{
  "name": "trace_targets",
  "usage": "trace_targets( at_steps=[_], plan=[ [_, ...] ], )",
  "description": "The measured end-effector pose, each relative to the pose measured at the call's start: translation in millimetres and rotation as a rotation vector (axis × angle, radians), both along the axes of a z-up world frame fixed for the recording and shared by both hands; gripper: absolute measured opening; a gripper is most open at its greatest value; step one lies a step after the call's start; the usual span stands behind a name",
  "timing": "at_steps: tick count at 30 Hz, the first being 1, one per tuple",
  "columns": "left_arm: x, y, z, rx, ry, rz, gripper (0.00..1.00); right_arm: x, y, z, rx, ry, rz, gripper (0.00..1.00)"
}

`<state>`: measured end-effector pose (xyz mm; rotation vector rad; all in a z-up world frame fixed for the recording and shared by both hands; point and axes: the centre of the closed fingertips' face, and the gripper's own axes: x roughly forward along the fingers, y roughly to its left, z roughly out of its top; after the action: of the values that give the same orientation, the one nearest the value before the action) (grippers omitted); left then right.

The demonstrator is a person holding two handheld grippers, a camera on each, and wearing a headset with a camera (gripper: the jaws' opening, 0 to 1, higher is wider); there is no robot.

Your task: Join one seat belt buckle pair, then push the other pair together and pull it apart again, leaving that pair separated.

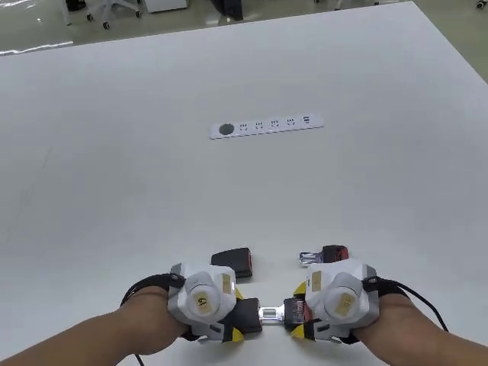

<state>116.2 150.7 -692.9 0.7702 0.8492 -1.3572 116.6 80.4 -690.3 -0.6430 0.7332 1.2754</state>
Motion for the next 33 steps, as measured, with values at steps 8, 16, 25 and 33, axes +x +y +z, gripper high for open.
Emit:
trace_targets(
  at_steps=[8,16,25,33],
  plan=[
    [0.3,-0.3,-0.5,0.012,0.000,-0.005,0.35,0.9,-0.5,1.5,-0.013,-0.018,0.005,0.34],
    [-0.9,-2.0,1.4,0.023,0.002,-0.013,0.35,-0.7,5.0,1.8,-0.005,-0.027,0.019,0.34],
    [-2.0,-2.9,2.3,0.020,0.000,-0.029,0.35,-1.8,12.3,0.7,0.031,-0.019,0.016,0.34],
    [-1.5,-3.2,2.0,0.004,-0.001,-0.054,0.34,-2.4,16.5,0.2,0.044,-0.013,0.015,0.32]
  ],
)
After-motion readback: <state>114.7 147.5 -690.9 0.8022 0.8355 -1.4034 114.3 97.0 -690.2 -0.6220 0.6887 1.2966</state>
